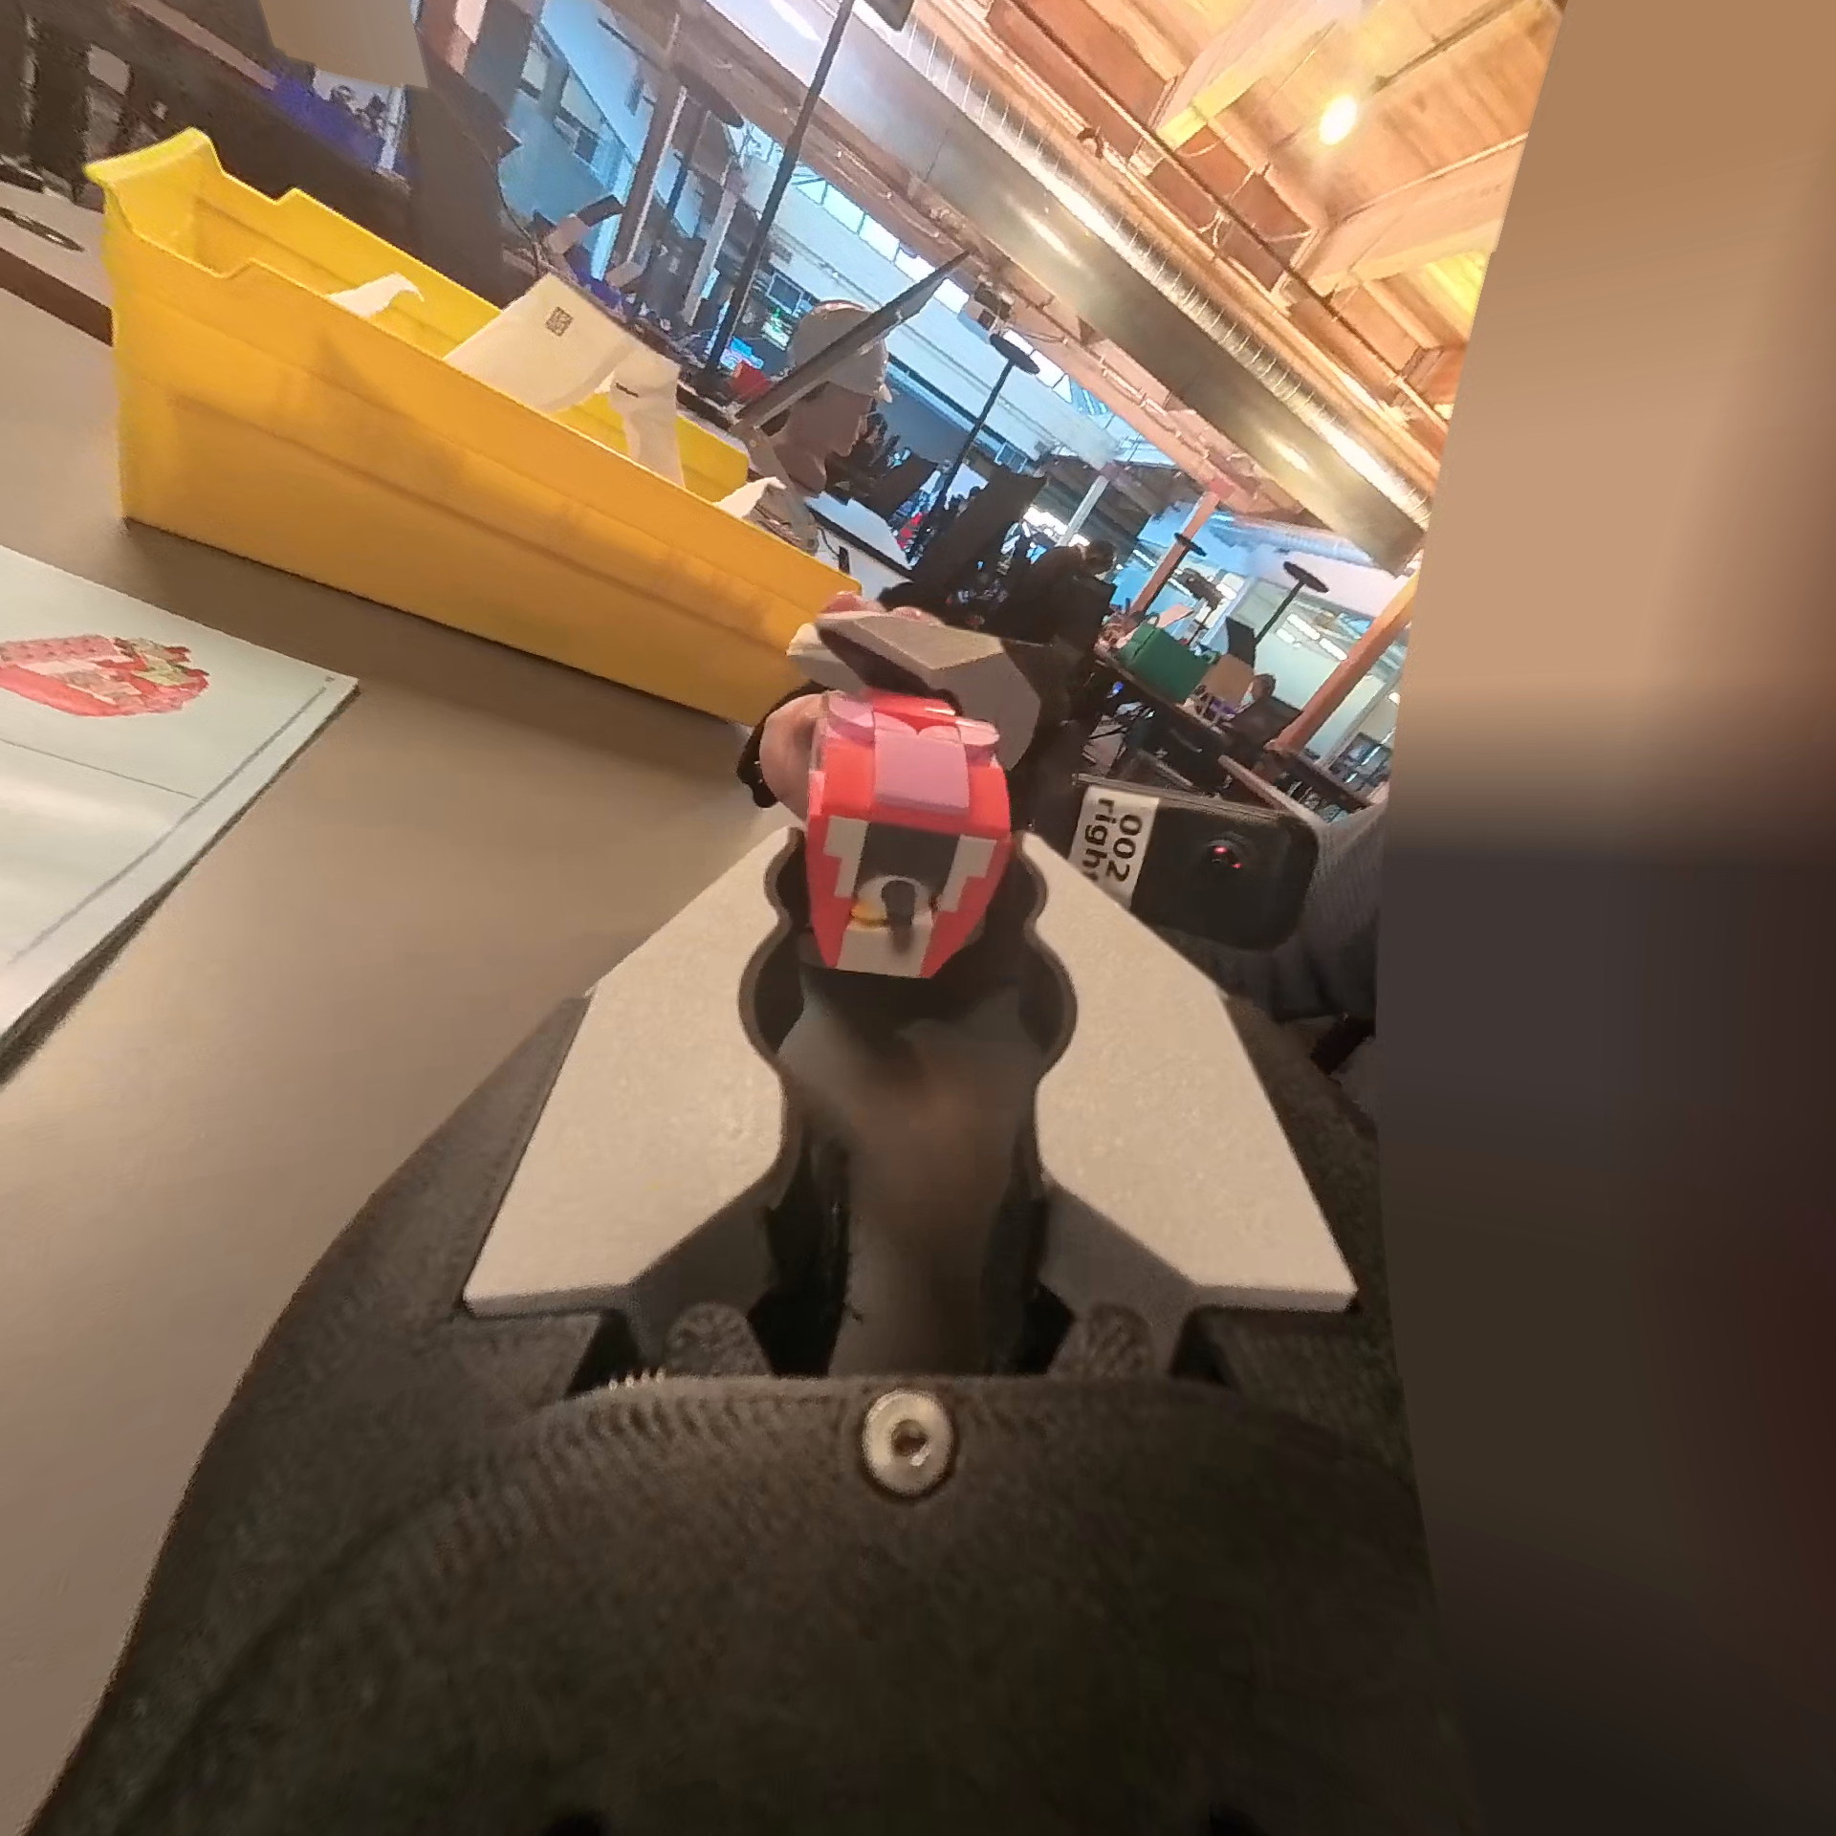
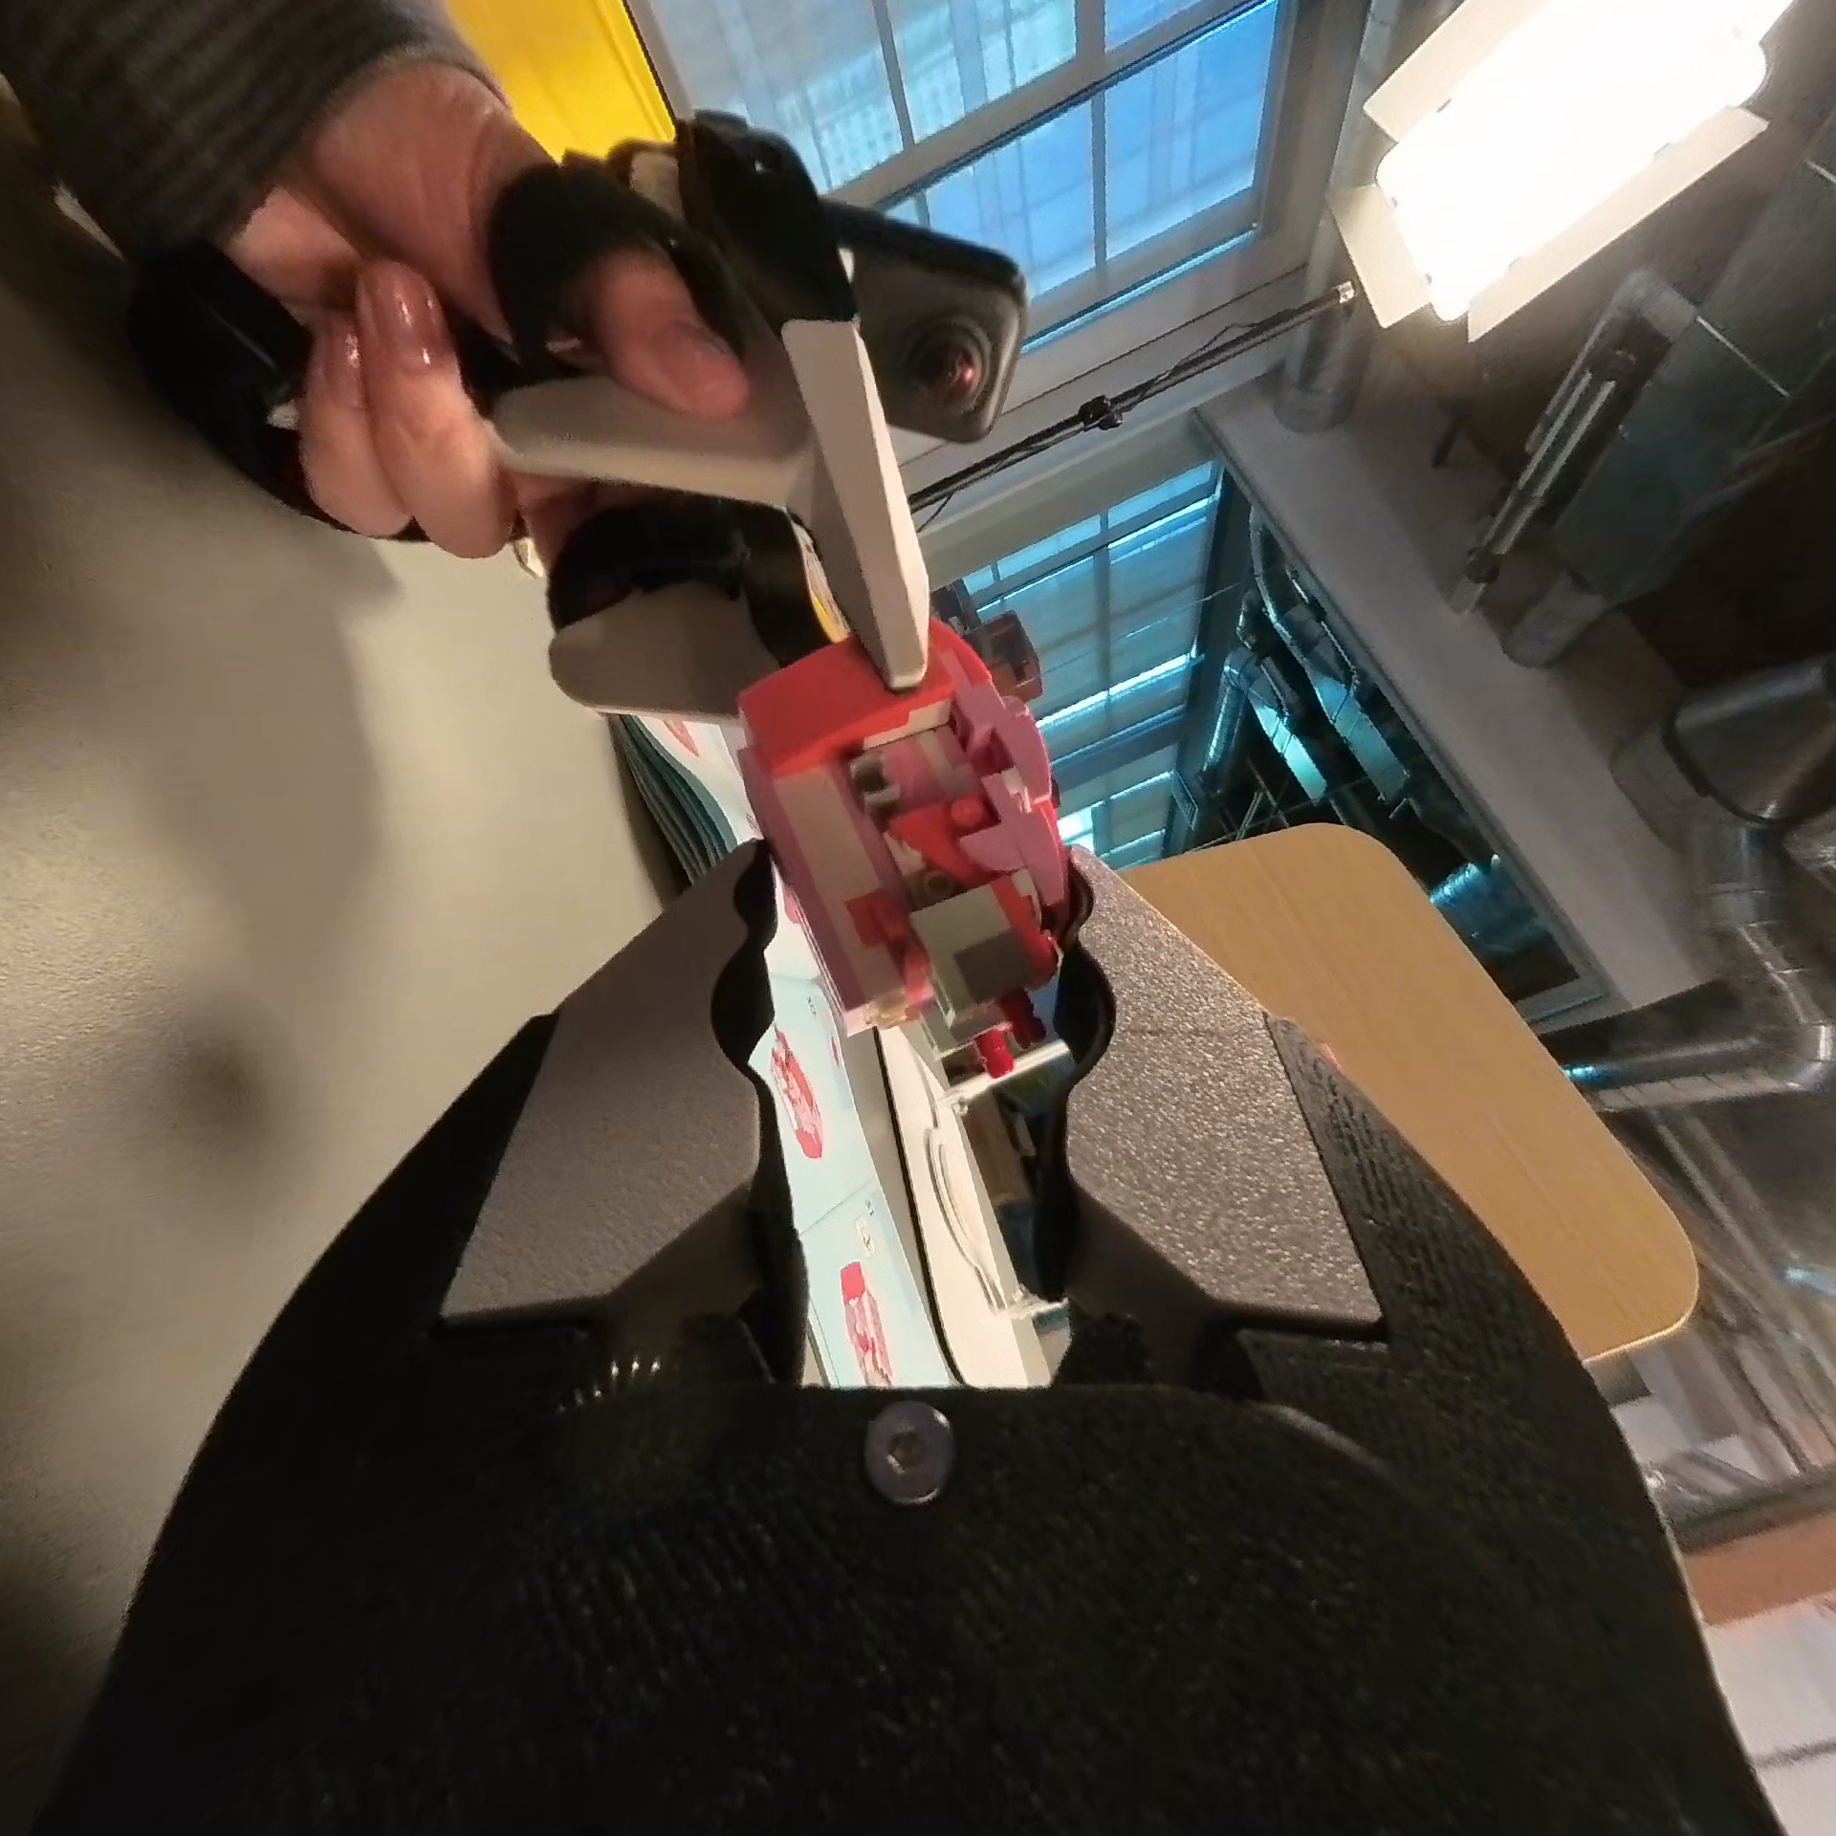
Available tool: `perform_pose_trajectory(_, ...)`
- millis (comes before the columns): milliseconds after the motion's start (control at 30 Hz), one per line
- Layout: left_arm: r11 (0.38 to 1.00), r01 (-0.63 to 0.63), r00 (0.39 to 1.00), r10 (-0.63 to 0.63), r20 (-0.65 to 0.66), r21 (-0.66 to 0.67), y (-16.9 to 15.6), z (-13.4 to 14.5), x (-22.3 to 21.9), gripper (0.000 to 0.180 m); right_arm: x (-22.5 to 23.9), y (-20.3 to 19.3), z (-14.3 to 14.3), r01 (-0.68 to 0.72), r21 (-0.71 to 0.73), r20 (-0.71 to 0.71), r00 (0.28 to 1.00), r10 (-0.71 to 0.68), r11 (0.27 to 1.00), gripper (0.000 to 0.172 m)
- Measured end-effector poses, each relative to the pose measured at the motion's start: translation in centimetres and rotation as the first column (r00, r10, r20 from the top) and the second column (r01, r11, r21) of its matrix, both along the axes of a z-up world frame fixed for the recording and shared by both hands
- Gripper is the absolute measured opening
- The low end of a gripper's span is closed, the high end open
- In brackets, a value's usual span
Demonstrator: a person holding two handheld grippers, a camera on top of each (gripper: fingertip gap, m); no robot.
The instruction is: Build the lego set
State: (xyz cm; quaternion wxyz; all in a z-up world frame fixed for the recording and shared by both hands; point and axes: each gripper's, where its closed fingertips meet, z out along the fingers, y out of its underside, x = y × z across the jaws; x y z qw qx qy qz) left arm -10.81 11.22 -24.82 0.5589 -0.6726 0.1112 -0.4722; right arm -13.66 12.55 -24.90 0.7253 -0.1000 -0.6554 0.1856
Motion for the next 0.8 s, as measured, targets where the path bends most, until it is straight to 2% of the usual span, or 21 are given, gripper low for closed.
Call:
perform_pose_trajectory(333,1.000,-0.015,1.000,0.015,-0.023,0.025,0.0,0.1,0.0,0.039,0.0,0.1,0.3,0.002,-0.005,-0.019,1.000,-0.002,1.000,0.056)
perform_pose_trajectory(400,0.999,-0.021,1.000,0.021,-0.006,0.040,-0.1,0.5,-0.2,0.039,0.1,0.6,0.7,-0.001,-0.051,-0.026,1.000,0.000,0.999,0.064)
perform_pose_trajectory(467,0.999,-0.027,0.999,0.026,0.022,0.043,-0.1,0.8,-0.6,0.039,0.3,1.2,1.0,0.001,-0.078,-0.030,1.000,-0.003,0.997,0.066)
perform_pose_trajectory(567,0.998,-0.039,0.998,0.036,0.056,0.039,0.0,1.0,-1.1,0.039,0.5,1.7,1.0,0.052,0.026,-0.050,0.997,-0.050,0.998,0.061)
perform_pose_trajectory(800,0.999,-0.048,0.997,0.046,0.062,0.021,0.2,0.8,-1.3,0.039,0.3,0.8,-0.1,0.026,0.088,-0.002,1.000,-0.026,0.996,0.061)
